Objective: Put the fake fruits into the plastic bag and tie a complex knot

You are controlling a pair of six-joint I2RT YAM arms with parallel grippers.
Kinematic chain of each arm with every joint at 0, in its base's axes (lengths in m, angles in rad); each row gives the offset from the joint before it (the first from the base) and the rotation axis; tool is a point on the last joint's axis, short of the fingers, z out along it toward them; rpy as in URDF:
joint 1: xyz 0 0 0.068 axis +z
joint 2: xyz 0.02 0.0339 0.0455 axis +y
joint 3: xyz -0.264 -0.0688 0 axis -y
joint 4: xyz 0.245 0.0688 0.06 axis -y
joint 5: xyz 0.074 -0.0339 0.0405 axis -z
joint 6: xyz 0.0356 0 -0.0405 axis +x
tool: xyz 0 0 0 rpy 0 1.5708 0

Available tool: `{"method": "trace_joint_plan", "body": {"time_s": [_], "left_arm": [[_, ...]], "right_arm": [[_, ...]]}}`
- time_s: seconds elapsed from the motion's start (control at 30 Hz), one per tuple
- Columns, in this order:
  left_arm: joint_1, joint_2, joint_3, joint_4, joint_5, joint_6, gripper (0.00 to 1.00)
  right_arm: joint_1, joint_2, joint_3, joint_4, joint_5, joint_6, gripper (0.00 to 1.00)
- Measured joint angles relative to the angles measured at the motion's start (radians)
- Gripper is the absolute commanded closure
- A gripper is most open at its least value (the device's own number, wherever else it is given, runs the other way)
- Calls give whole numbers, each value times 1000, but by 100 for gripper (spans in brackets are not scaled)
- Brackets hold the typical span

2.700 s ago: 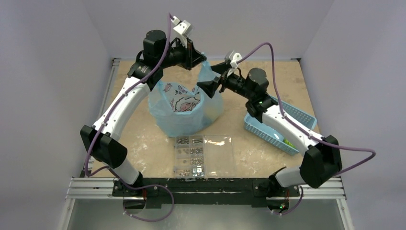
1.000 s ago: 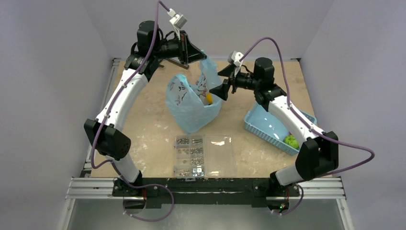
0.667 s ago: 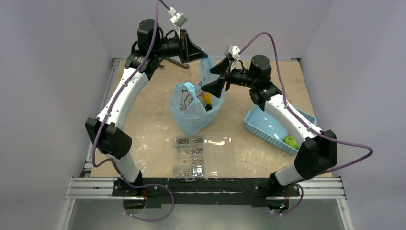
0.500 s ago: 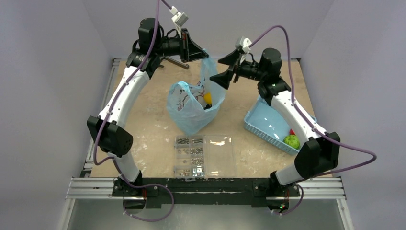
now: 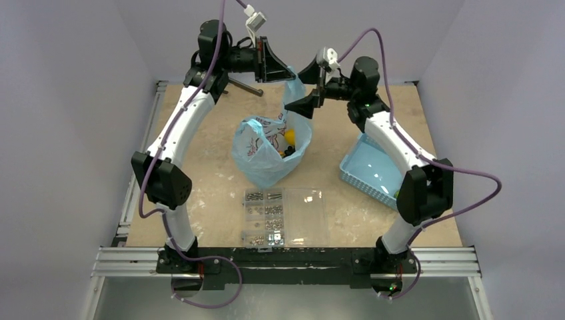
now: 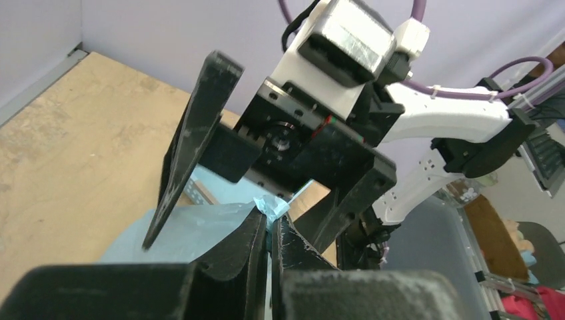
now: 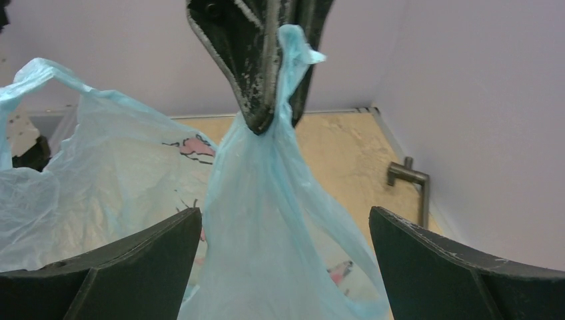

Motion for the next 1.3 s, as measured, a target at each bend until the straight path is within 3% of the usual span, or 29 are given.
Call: {"method": "trace_joint_plan", "body": {"time_s": [0.2, 0.27, 0.43, 0.87, 0.93, 0.97, 1.03, 1.07, 1.1, 1.3], "left_arm": [[-1, 45, 21, 92, 58, -96, 100], [-2, 54, 22, 116, 71, -124, 100], [-3, 85, 39, 166, 87, -184, 100], [-3, 131, 82, 162, 109, -207, 100], [-4, 131, 82, 155, 110, -203, 100], [-4, 131, 82, 144, 109, -197, 85], [-5, 131, 82, 104, 98, -158, 31], [-4, 130, 87, 79, 82, -125, 10], [-2, 123, 92, 50, 64, -96, 2], [95, -74, 38, -183, -137, 126, 0]], "right_arm": [[52, 111, 8, 185, -14, 98, 52], [53, 151, 13, 234, -12, 138, 62], [53, 219, -5, 307, -4, 195, 68], [84, 156, -241, 386, 101, 190, 99], [88, 154, -261, 407, 132, 188, 100], [89, 153, -270, 417, 150, 188, 100], [89, 152, -292, 436, 189, 191, 100], [89, 149, -309, 424, 215, 195, 100], [89, 147, -329, 409, 235, 200, 100], [90, 78, -457, 237, 420, 246, 100]]}}
